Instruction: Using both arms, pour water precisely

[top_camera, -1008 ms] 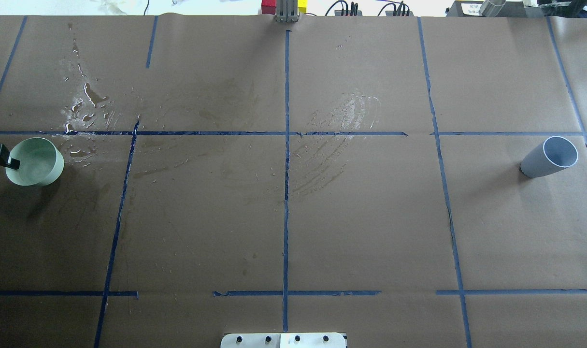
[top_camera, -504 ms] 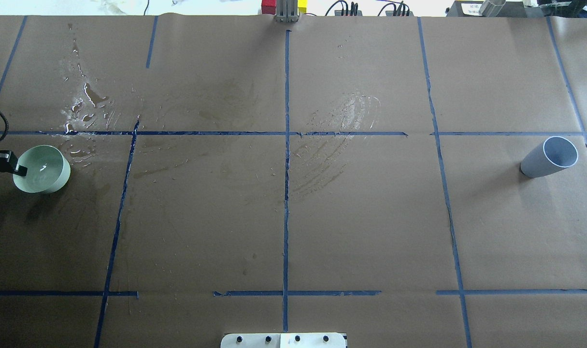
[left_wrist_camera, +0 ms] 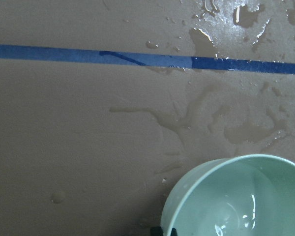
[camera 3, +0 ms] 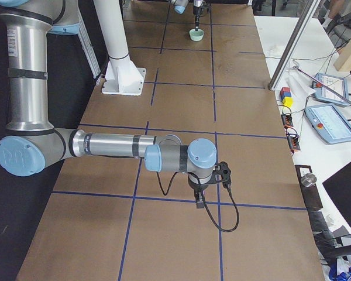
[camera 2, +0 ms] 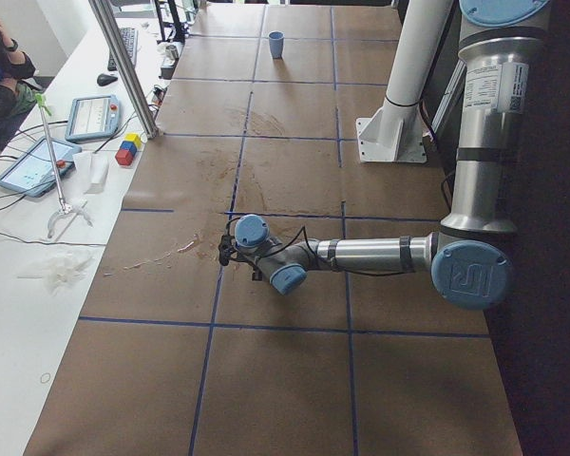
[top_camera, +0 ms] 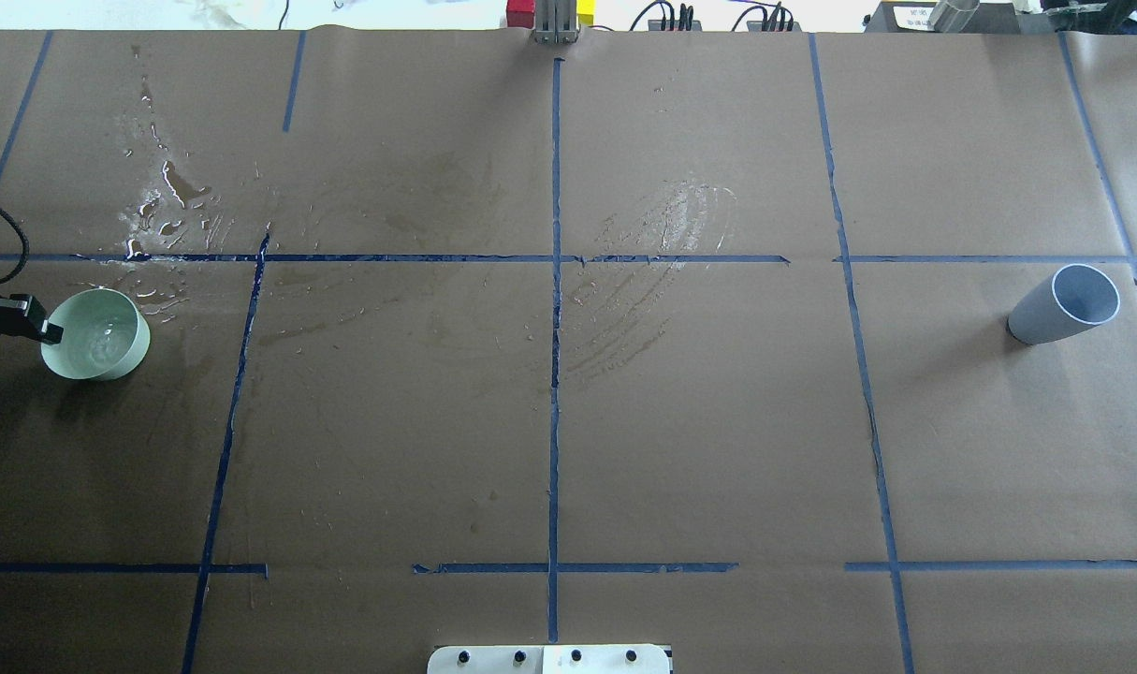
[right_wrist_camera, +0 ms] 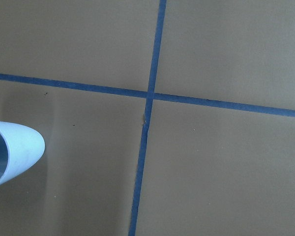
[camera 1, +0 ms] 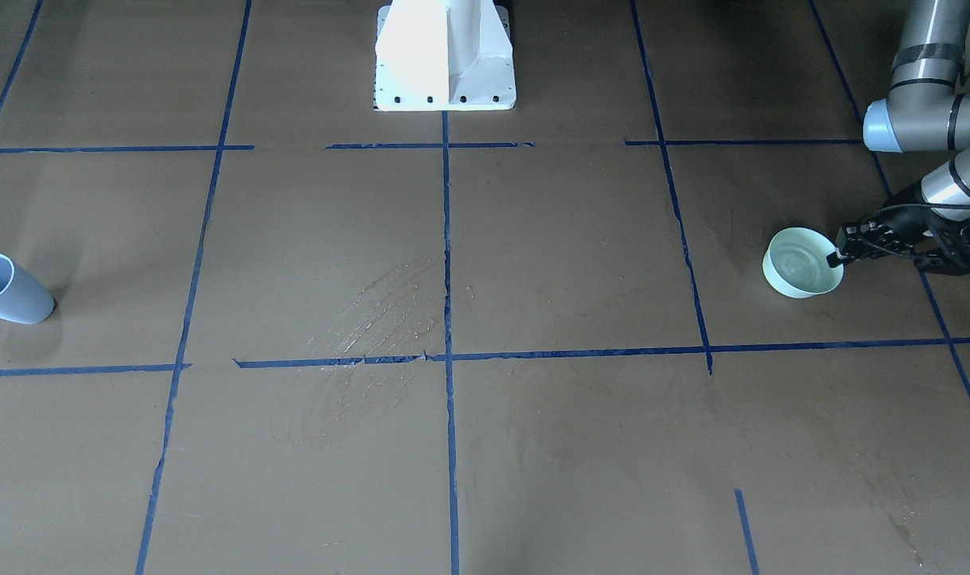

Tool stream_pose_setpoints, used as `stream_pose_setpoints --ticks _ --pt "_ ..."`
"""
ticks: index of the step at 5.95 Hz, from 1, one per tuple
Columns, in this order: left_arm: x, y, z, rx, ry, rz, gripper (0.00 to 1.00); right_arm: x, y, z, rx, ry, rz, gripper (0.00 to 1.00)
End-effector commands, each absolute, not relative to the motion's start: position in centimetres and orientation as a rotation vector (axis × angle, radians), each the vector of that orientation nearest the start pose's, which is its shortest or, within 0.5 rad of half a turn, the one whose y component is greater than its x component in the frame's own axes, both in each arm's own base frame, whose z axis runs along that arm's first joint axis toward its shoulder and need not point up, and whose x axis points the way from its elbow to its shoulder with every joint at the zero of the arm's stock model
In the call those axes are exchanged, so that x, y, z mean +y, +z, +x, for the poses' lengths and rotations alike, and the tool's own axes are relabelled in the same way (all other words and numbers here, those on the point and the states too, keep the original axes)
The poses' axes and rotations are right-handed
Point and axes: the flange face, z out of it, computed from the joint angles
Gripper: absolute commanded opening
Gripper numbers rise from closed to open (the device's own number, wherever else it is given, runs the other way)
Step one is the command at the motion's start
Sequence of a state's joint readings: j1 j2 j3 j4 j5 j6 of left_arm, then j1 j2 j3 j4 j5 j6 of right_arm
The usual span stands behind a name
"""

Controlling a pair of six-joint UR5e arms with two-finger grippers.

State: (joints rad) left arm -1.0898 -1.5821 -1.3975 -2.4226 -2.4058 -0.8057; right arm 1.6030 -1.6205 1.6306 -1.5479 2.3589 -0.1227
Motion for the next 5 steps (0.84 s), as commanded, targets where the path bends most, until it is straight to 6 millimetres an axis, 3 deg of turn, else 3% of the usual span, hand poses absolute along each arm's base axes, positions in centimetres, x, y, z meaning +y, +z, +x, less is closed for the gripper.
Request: stream_pose_setpoints --ticks 1,2,3,4,5 --pt "-48.2 63.8 18.5 1.026 -0.006 0.040 0.53 -47.0 65.0 7.8 -0.784 -0.099 0.093 1.00" --pt "-48.4 62.5 18.5 1.038 0.000 0.059 0.89 -47.0 65.0 7.8 -0.784 -0.099 0.093 1.00" --pt "-48.6 61.7 18.1 1.044 0.008 0.079 0.99 -47.0 65.1 7.8 -0.784 -0.100 0.094 1.00" --pt "-48.5 61.7 18.0 1.044 0.018 0.088 0.99 -46.9 65.0 7.8 -0.787 -0.100 0.096 1.00" --pt "-49.1 62.6 15.5 1.016 0.080 0.150 1.00 -46.9 65.1 7.7 -0.789 -0.095 0.092 1.00"
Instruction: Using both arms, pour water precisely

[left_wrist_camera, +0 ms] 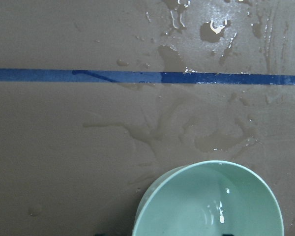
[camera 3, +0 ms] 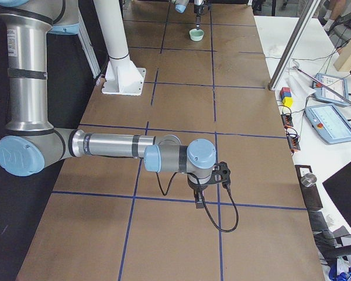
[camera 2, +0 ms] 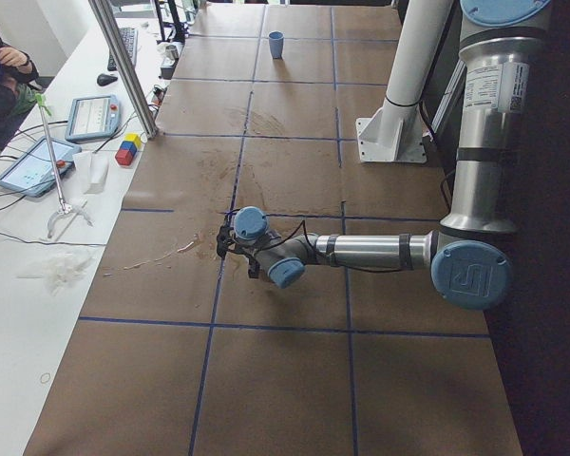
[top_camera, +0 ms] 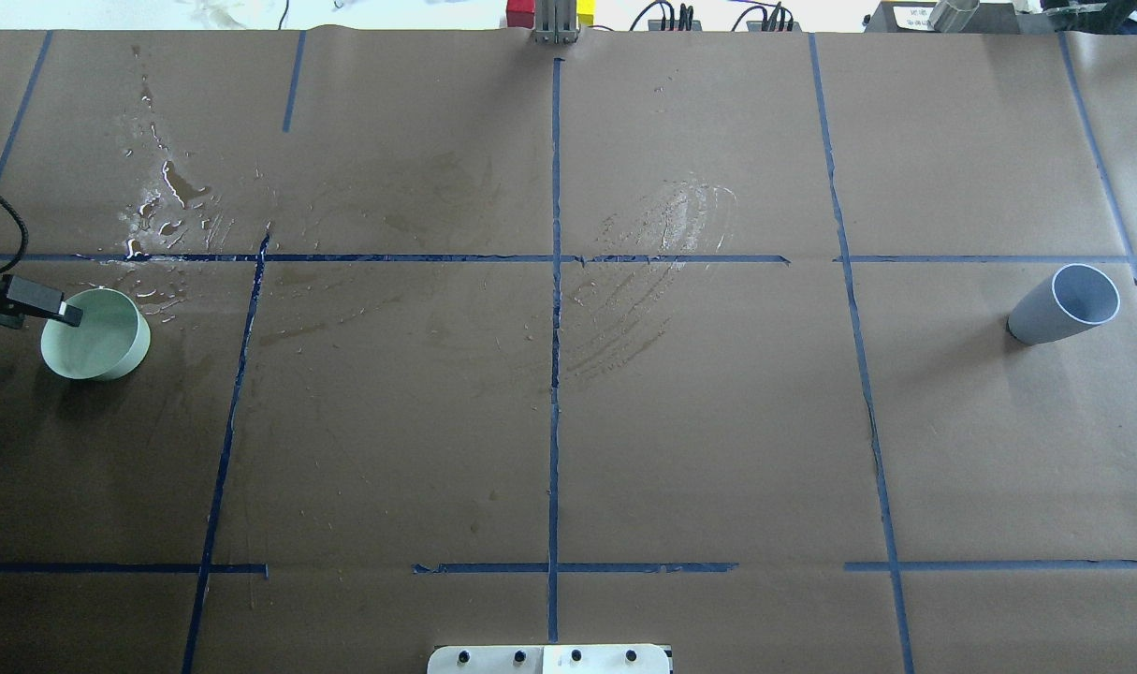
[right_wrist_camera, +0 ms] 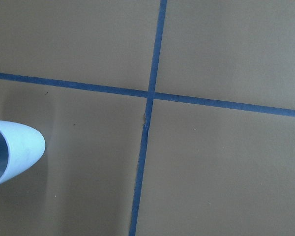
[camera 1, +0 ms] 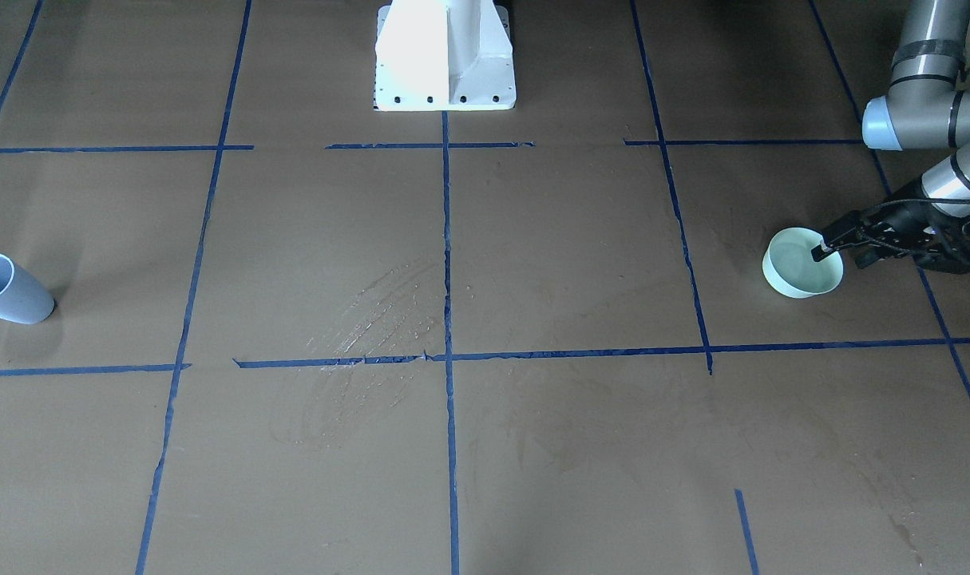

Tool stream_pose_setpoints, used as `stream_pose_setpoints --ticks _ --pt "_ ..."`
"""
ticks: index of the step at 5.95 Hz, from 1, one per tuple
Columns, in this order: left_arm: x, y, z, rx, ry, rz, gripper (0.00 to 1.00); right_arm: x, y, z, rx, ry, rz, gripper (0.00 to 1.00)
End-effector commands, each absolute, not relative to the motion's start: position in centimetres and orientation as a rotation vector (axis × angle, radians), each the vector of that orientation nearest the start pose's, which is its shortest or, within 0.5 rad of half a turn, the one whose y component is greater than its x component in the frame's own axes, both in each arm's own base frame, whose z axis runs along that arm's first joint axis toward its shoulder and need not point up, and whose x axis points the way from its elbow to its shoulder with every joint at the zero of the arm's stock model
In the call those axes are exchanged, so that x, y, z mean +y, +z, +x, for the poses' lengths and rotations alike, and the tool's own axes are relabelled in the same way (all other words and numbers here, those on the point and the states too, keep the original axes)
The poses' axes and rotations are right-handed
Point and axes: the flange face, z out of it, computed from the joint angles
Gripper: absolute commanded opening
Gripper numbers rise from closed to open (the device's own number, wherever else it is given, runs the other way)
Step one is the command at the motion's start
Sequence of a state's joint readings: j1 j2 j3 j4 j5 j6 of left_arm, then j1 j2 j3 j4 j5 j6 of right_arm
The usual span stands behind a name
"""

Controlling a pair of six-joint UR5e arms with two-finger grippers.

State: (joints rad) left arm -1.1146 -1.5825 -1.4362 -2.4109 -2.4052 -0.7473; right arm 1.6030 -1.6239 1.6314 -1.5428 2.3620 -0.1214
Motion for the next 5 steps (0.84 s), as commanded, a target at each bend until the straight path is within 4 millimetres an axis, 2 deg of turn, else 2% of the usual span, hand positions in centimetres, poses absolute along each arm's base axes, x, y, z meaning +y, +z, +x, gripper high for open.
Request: stream_pose_setpoints --ticks 1,2,3,4,5 --pt "-50.2 63.7 11.5 0.958 0.120 0.181 1.00 -46.9 65.2 7.7 -0.789 -0.094 0.090 1.00" --pt "-50.9 65.4 7.0 0.900 0.169 0.190 1.00 -46.9 65.2 7.7 -0.789 -0.097 0.090 1.00" --pt "-51.0 66.6 3.8 0.866 0.189 0.166 1.00 -46.7 65.3 7.7 -0.789 -0.094 0.087 1.00" --pt "-51.0 66.4 2.2 0.851 0.170 0.121 1.00 -46.8 65.2 7.7 -0.789 -0.094 0.087 1.00" --pt "-50.8 65.5 -0.3 0.841 0.153 0.094 1.00 -46.8 65.2 7.7 -0.789 -0.092 0.087 1.00"
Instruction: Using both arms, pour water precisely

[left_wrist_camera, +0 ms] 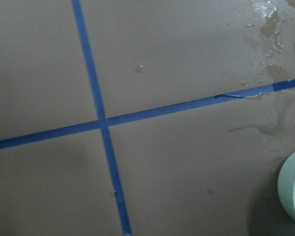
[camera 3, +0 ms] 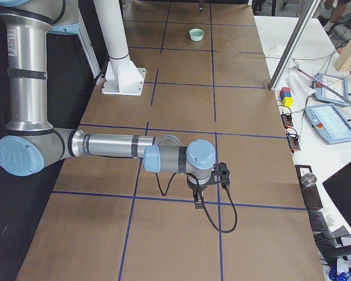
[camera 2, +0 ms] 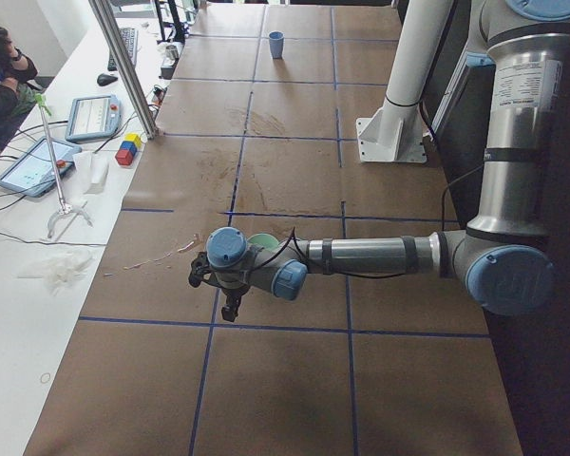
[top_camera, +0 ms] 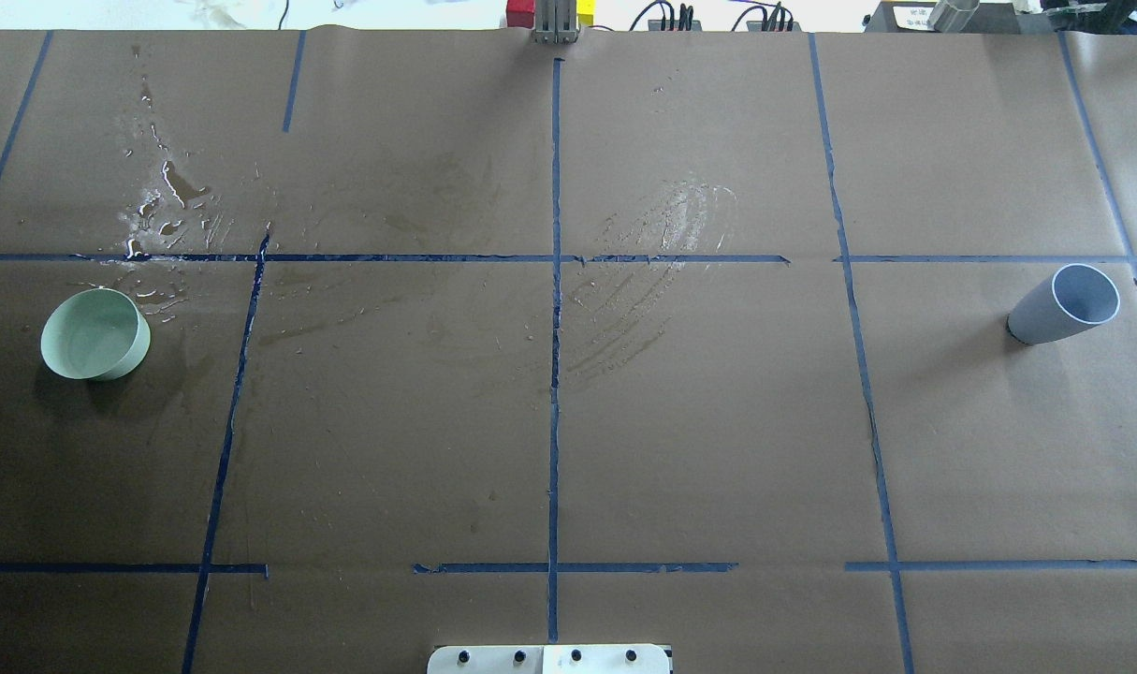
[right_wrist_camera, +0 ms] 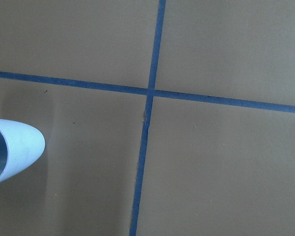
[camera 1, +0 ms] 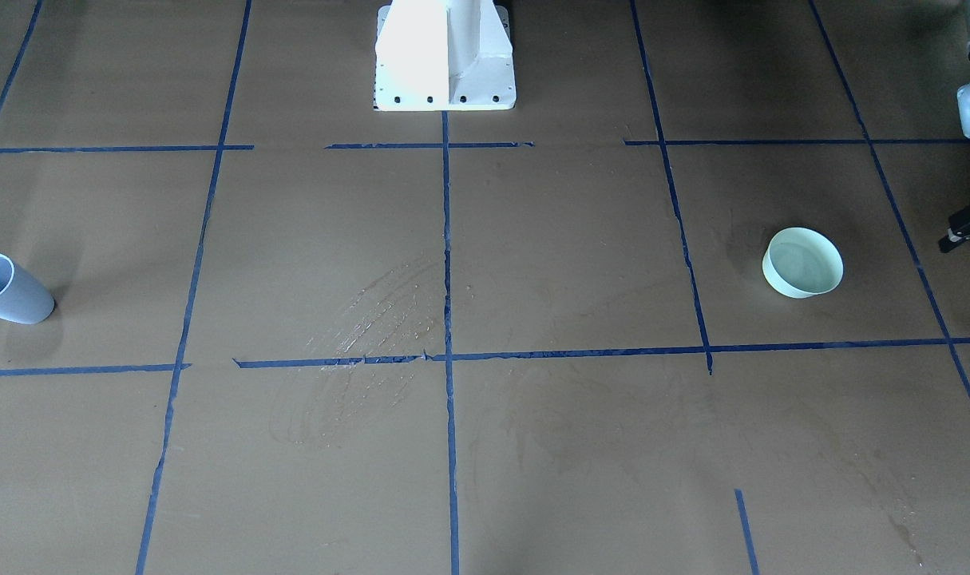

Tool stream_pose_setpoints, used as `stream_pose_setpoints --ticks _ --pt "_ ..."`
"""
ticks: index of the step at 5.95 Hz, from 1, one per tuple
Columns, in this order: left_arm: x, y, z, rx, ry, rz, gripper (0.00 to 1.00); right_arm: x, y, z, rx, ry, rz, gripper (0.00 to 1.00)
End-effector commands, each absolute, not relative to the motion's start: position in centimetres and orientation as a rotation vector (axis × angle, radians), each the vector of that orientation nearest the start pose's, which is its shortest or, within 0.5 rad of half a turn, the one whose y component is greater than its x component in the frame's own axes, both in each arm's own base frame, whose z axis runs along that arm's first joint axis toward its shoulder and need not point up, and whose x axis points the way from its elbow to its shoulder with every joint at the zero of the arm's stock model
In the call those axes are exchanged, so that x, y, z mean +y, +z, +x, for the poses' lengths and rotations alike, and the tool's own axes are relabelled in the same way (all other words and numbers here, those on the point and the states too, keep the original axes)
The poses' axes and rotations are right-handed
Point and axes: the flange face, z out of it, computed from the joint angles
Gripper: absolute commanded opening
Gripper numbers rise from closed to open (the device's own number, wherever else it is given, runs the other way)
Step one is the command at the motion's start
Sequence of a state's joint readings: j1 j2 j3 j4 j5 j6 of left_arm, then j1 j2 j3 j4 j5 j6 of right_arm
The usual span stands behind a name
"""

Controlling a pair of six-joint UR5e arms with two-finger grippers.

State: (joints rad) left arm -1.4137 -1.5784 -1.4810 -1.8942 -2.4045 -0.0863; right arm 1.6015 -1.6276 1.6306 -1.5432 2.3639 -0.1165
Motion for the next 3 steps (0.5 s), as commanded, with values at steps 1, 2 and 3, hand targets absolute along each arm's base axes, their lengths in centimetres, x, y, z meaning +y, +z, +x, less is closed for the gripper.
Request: stream_pose_setpoints --ticks 1,2,3 --pt "-50.2 64.4 -3.3 0.831 0.170 0.069 1.00 -46.8 65.3 7.7 -0.788 -0.091 0.086 1.00" --pt "-49.7 62.7 -4.7 0.823 0.152 0.047 1.00 -46.8 65.3 7.7 -0.788 -0.083 0.082 1.00" --pt "-48.8 62.9 -7.6 0.766 0.102 0.052 1.00 -46.8 65.3 7.7 -0.788 -0.082 0.080 1.00"
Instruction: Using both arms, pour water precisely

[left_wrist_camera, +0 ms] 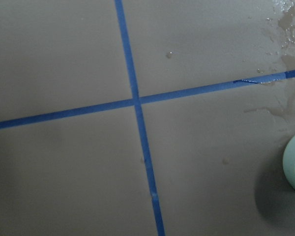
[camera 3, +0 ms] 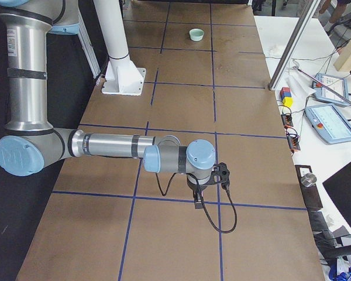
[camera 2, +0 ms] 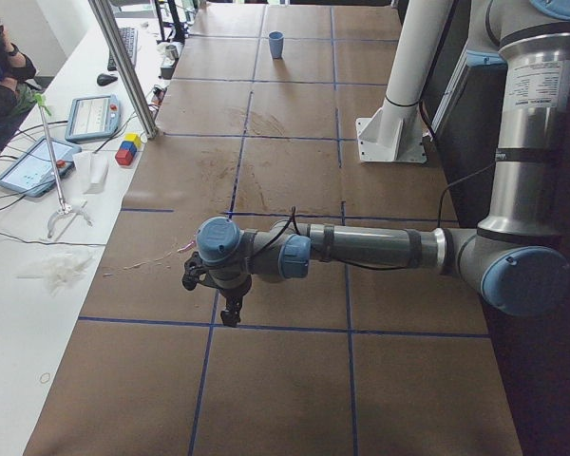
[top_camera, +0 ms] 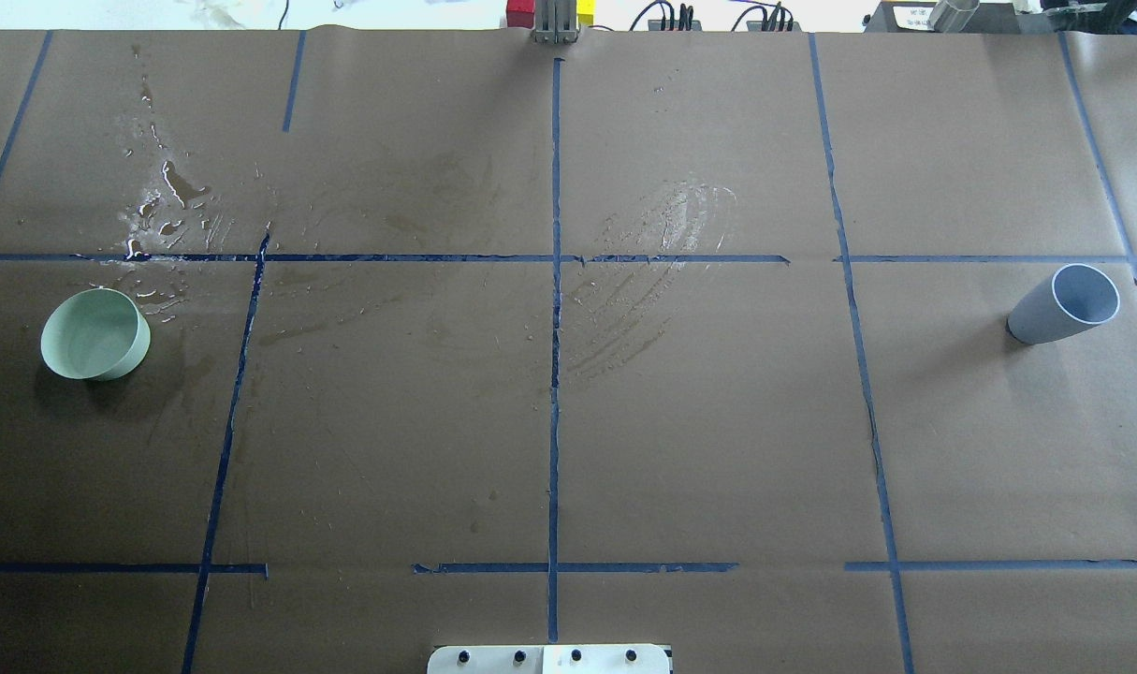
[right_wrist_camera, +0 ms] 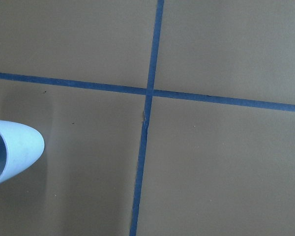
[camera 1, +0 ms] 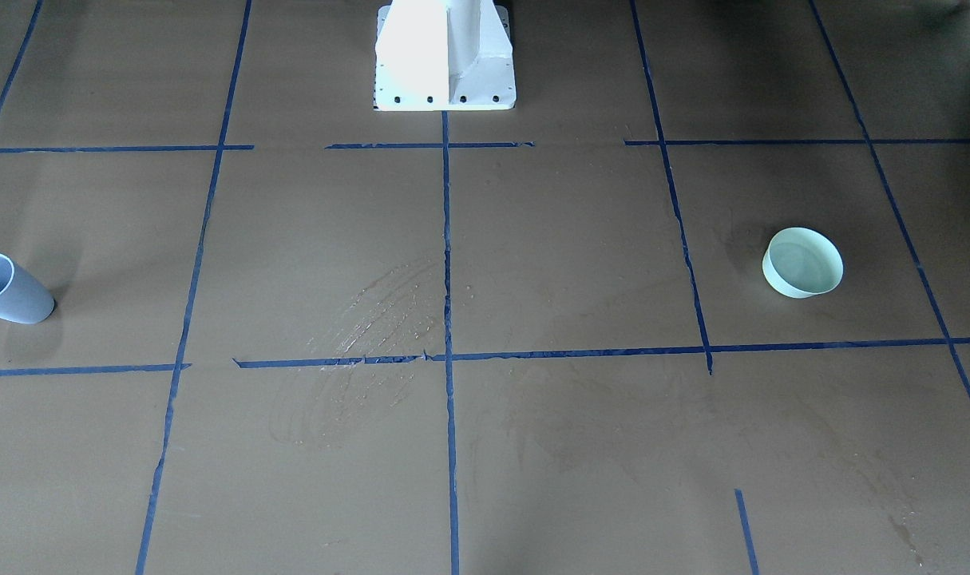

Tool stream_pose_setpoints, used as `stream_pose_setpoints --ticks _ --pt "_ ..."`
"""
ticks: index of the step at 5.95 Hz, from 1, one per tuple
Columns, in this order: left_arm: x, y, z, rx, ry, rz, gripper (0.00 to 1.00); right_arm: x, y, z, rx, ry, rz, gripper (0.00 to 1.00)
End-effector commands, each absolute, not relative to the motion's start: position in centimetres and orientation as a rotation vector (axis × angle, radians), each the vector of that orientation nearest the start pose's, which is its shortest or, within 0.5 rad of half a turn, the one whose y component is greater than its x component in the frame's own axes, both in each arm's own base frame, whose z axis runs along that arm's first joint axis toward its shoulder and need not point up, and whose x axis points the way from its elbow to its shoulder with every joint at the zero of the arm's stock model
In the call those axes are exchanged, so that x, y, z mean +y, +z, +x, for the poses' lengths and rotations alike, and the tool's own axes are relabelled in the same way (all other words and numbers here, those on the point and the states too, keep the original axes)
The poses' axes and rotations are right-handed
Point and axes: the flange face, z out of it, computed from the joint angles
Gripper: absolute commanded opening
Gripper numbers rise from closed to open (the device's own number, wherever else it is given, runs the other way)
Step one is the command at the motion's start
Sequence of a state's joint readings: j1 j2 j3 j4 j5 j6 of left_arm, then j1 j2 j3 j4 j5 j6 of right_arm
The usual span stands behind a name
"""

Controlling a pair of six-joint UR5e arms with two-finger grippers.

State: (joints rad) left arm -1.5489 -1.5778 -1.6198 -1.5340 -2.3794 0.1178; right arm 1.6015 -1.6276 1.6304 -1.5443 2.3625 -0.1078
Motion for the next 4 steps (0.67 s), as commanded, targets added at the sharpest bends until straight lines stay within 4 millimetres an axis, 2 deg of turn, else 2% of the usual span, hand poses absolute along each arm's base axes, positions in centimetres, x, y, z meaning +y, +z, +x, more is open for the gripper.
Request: stream_pose_setpoints --ticks 1,2,3,4 --pt "-47.2 64.9 -7.8 0.732 0.088 0.018 1.00 -46.6 65.6 7.8 -0.776 -0.093 0.081 1.00" --pt "-45.6 66.5 -7.9 0.733 0.066 -0.016 1.00 -46.7 65.6 7.8 -0.776 -0.095 0.081 1.00" --pt "-45.7 66.1 -7.9 0.729 0.076 -0.002 1.00 -46.6 65.5 7.8 -0.776 -0.096 0.080 1.00" --pt "-45.7 66.8 -7.8 0.741 0.065 -0.015 1.00 -46.6 65.6 7.7 -0.780 -0.094 0.078 1.00"
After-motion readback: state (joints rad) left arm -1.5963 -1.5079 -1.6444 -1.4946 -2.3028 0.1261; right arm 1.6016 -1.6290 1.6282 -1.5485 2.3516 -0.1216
